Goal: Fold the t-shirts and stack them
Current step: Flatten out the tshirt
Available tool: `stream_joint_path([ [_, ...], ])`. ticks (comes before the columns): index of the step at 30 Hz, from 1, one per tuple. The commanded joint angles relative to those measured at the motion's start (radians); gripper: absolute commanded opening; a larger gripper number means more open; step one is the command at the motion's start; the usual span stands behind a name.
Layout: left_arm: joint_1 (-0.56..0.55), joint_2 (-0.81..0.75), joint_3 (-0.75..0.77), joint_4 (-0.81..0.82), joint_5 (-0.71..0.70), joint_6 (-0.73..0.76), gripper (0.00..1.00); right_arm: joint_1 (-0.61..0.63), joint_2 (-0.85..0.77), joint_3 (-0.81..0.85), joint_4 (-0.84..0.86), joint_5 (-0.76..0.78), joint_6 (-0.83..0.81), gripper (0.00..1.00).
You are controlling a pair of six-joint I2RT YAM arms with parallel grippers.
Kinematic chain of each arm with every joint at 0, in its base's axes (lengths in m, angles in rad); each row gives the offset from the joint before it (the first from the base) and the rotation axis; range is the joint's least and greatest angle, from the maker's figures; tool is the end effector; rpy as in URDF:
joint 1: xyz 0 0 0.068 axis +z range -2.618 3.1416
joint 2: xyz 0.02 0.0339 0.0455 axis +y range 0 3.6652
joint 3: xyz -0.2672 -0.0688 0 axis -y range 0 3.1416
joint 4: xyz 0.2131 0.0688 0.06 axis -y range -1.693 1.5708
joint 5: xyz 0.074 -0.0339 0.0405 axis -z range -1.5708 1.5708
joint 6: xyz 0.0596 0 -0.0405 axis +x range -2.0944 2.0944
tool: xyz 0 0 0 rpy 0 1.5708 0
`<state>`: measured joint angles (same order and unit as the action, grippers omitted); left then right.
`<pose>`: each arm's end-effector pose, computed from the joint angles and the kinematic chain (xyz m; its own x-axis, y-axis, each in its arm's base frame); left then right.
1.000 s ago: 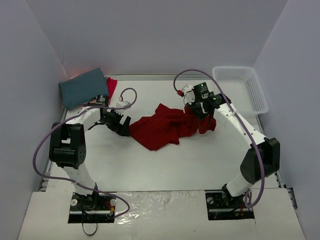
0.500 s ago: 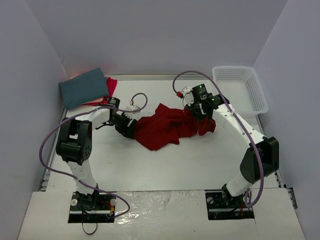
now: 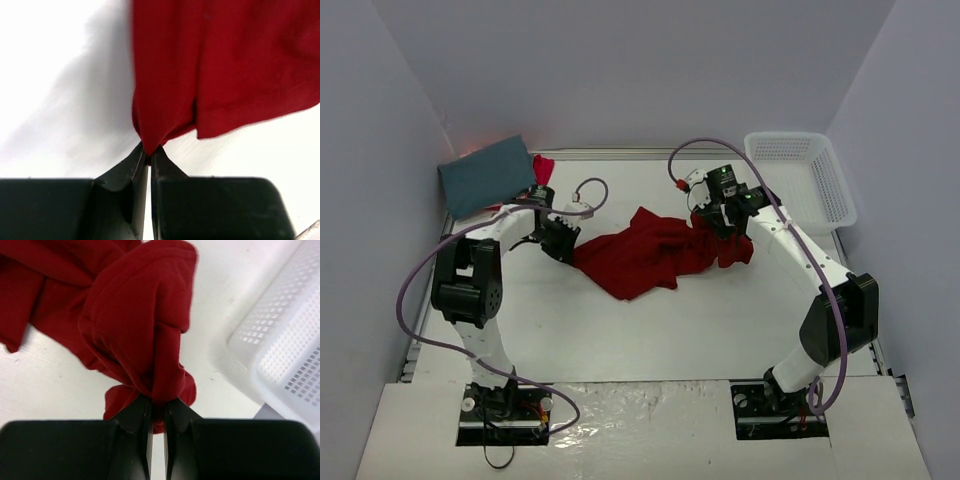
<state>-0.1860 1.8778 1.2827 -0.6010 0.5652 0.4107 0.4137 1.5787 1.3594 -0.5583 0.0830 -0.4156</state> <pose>0.3443 -0.0973 0.1827 -0.6993 0.4747 -0.5345 0.6849 0.6590 -0.3109 0.3117 0.1314 0.2993 -0.4478 -0.6360 -0.6285 -0.5764 0.7427 -0.3409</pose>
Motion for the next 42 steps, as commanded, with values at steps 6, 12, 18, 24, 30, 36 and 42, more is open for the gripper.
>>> stream_joint_path([
  [6, 0.242, -0.276, 0.346, -0.189, -0.154, -0.006, 0.03, -0.096, -0.06, 0.26, 0.006, 0.124, -0.009, 0.0],
  [12, 0.26, -0.483, 0.354, -0.197, -0.296, 0.036, 0.02, -0.133, -0.154, 0.314, 0.029, 0.113, -0.009, 0.0],
  [18, 0.266, -0.568, 0.337, -0.201, -0.37, 0.033, 0.02, -0.144, -0.212, 0.27, 0.035, 0.118, -0.012, 0.0],
  [24, 0.27, -0.591, 0.32, -0.212, -0.378, 0.008, 0.03, -0.144, -0.252, 0.257, 0.035, 0.107, -0.009, 0.0],
  [30, 0.27, -0.614, 0.291, -0.2, -0.373, -0.006, 0.02, -0.145, -0.307, 0.219, 0.035, 0.084, -0.017, 0.0],
  [36, 0.272, -0.615, 0.285, -0.2, -0.364, -0.009, 0.03, -0.145, -0.333, 0.188, 0.035, 0.064, -0.026, 0.0],
  [42, 0.272, -0.635, 0.285, -0.187, -0.35, -0.029, 0.02, -0.144, -0.365, 0.098, -0.032, -0.066, -0.048, 0.0],
])
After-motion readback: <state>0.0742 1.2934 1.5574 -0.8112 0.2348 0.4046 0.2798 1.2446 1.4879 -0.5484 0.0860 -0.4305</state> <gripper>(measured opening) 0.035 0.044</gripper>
